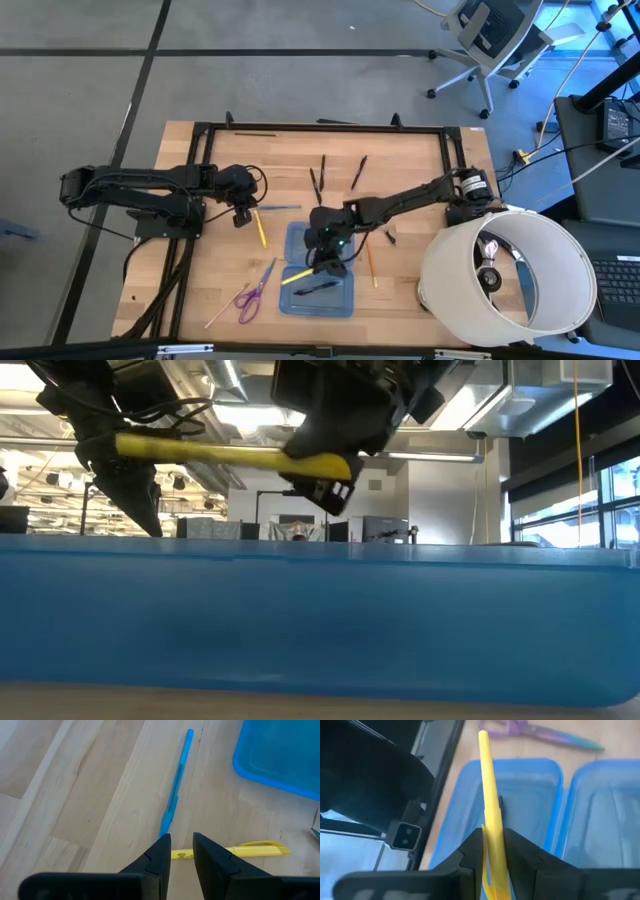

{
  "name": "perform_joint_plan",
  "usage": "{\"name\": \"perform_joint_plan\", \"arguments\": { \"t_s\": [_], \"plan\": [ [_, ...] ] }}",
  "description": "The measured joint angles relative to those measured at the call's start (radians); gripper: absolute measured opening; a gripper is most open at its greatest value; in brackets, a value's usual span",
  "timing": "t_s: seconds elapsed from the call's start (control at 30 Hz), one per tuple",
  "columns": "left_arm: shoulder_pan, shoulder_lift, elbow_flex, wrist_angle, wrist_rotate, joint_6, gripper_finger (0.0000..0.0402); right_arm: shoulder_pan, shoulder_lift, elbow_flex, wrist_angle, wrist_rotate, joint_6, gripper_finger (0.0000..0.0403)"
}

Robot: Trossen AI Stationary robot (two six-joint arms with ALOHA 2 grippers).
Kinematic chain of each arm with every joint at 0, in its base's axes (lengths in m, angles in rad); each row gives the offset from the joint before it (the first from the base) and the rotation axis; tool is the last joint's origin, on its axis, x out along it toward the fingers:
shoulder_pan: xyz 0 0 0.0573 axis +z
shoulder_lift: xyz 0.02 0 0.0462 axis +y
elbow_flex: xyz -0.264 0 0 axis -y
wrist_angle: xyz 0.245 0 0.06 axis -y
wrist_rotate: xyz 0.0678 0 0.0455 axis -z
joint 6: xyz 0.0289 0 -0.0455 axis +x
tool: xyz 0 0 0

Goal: Pick & place school supplies into a supply box
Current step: Put the yellow pen into the blue supply box

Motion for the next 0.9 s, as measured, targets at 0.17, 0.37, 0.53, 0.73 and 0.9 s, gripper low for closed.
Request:
{"name": "perform_joint_plan", "arguments": {
  "t_s": [0.17,0.37,0.53,0.73,0.9],
  "plan": [
    [0.000,0.000,0.000,0.002,0.000,0.000,0.0075,0.017,0.008,-0.001,-0.096,0.084,-0.001,0.0075],
    [0.000,0.000,0.000,0.003,0.000,0.000,0.0075,0.051,0.012,-0.001,-0.171,0.198,-0.005,0.0075],
    [0.000,0.000,0.000,0.004,0.000,0.000,0.0075,0.076,0.012,0.000,-0.192,0.238,0.005,0.0075],
    [0.000,0.000,0.000,0.007,-0.009,-0.001,0.0075,0.101,0.012,0.000,-0.200,0.241,0.050,0.0075],
    [0.000,0.000,0.000,0.035,-0.064,-0.028,0.0075,0.115,0.012,0.000,-0.194,0.241,0.052,0.0075]
  ]
}}
